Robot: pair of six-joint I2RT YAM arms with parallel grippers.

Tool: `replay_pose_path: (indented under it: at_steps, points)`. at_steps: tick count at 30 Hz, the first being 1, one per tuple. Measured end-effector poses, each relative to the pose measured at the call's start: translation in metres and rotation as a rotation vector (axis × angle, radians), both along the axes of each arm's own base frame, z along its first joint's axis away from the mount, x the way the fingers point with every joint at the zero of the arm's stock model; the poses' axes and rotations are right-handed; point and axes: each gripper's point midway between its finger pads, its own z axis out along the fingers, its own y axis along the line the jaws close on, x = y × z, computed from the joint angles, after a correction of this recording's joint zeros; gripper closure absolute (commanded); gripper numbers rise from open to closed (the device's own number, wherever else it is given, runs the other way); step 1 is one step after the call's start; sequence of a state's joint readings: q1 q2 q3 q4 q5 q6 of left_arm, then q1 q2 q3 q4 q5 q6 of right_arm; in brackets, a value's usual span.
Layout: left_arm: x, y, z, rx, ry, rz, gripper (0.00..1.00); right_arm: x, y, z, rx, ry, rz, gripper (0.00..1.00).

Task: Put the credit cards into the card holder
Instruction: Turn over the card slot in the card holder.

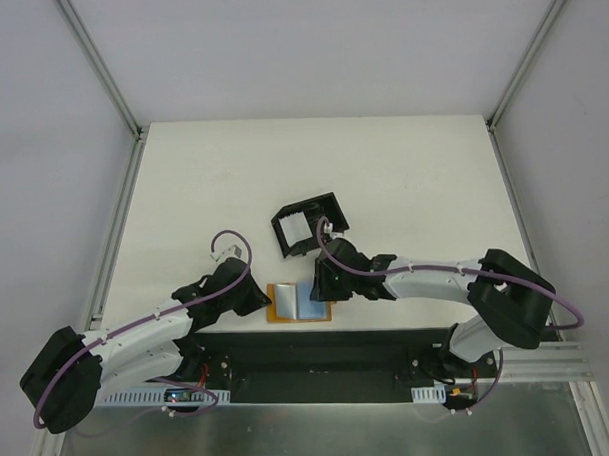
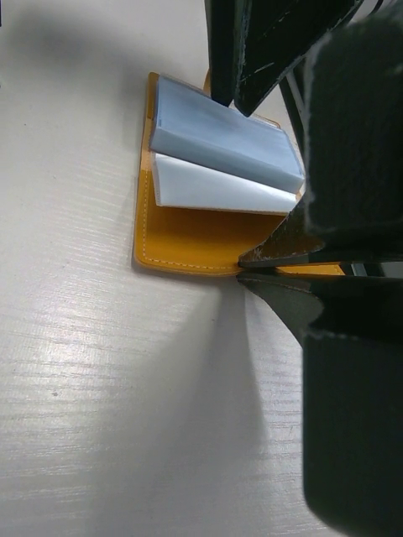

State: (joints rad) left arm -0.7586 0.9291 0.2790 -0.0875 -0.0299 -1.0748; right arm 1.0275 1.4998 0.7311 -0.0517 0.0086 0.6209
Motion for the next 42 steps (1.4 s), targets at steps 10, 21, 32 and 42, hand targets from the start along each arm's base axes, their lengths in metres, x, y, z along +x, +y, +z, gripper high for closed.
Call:
replay_pose_path:
  at_steps: [10, 21, 32, 42]
  points:
    - [0.0, 0.0, -0.002, 0.005, 0.006, 0.0, 1.0, -0.003, 0.015, 0.001, 0.029, 0.03, 0.033, 0.62]
    - [0.001, -0.001, -0.001, -0.004, 0.008, 0.01, 1.0, -0.001, 0.067, 0.033, 0.195, 0.051, 0.133, 0.59]
    - [0.0, -0.001, -0.002, -0.05, 0.002, 0.043, 1.0, 0.006, 0.061, 0.068, 0.208, -0.053, 0.123, 0.55]
    - [-0.001, -0.001, -0.001, -0.056, -0.001, 0.046, 1.0, 0.002, 0.006, 0.025, -0.008, -0.029, 0.019, 0.54]
